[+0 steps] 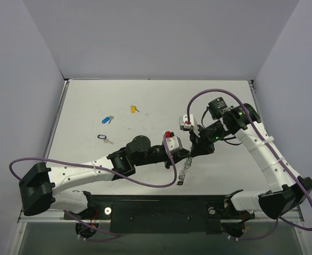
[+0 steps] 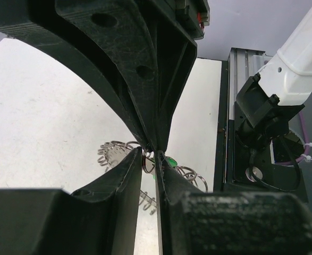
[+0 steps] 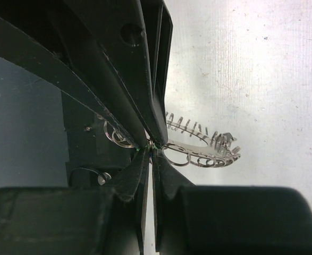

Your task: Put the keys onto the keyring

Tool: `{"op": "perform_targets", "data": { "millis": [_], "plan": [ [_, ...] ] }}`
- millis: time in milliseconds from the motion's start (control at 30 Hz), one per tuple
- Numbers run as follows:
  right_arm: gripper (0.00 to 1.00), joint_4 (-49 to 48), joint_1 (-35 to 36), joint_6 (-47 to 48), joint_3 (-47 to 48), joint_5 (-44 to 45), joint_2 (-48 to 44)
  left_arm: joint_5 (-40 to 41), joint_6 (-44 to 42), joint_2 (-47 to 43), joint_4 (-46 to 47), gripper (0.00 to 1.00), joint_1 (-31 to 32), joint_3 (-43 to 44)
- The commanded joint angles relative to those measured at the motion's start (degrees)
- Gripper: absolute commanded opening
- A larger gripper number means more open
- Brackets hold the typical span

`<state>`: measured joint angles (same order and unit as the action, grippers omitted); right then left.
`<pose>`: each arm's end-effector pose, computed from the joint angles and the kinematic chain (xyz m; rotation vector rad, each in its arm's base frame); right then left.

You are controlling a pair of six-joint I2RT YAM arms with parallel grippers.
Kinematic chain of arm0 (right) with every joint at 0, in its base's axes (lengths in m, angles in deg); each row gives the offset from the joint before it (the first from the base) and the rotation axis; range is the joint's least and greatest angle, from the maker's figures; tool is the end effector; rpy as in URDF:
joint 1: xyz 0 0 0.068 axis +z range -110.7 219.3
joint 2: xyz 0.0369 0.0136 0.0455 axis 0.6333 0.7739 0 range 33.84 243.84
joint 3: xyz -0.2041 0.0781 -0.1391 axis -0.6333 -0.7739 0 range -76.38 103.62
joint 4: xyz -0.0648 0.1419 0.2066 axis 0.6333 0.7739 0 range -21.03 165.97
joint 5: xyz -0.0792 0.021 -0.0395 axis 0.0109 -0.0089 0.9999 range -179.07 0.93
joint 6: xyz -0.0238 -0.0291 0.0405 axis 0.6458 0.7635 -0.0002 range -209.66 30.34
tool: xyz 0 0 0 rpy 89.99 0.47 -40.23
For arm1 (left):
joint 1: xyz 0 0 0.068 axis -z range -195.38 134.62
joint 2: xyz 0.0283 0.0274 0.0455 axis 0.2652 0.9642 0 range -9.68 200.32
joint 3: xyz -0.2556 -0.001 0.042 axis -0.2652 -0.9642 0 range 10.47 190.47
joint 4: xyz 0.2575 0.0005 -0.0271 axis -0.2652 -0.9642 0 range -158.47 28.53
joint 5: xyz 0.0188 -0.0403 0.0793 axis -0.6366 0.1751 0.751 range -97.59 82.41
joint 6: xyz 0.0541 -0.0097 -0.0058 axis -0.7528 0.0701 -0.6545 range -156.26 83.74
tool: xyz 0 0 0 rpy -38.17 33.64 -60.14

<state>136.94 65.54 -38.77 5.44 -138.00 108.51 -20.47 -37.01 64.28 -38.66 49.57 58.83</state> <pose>0.1983 0.1293 0.3578 -1.6663 1.6475 0.9052 0.1221 -0.2807 0.2976 1.0834 1.3386 -1.0304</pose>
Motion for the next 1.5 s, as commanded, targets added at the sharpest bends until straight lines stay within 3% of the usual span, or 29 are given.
{"op": "perform_targets", "data": {
  "millis": [0, 133, 333, 467, 533, 633, 1000, 1467],
  "plan": [
    [0.0, 1.91, -0.4, 0.35, 1.59, -2.93, -0.32, -1.18, -0.83, 0.23, 0.66, 0.24, 0.18, 2.0],
    [0.0, 2.0, -0.4, 0.35, 1.59, -2.93, -0.32, -2.41, -0.91, 0.4, 0.4, 0.01, 0.18, 2.27],
    [0.0, 1.47, -0.92, -0.09, 1.15, -3.89, -0.67, -2.15, -0.39, -0.38, 1.44, 0.0, 0.09, 1.22],
    [0.34, -0.29, -4.35, -2.37, 0.1, -9.6, -1.37, -0.22, 3.65, -3.11, 11.27, 0.0, -0.26, -5.09],
    [0.39, -0.55, -6.37, -3.43, 0.09, -12.24, -1.9, 1.18, 8.37, -4.6, 19.61, 0.0, -0.61, -9.39],
    [0.4, -1.78, -8.83, -6.67, -0.26, -16.8, -3.04, 2.51, 12.52, -5.14, 34.44, 0.0, -0.88, -14.16],
    [0.42, -22.25, -11.47, -27.07, -11.42, -26.21, -7.61, 9.63, 23.94, -1.62, 59.52, 0.0, -0.79, -20.06],
    [0.41, -24.28, -13.14, -30.15, -11.95, -33.07, -7.88, 11.48, 26.86, -0.21, 61.74, 0.0, -0.88, -19.97]
  ]
}}
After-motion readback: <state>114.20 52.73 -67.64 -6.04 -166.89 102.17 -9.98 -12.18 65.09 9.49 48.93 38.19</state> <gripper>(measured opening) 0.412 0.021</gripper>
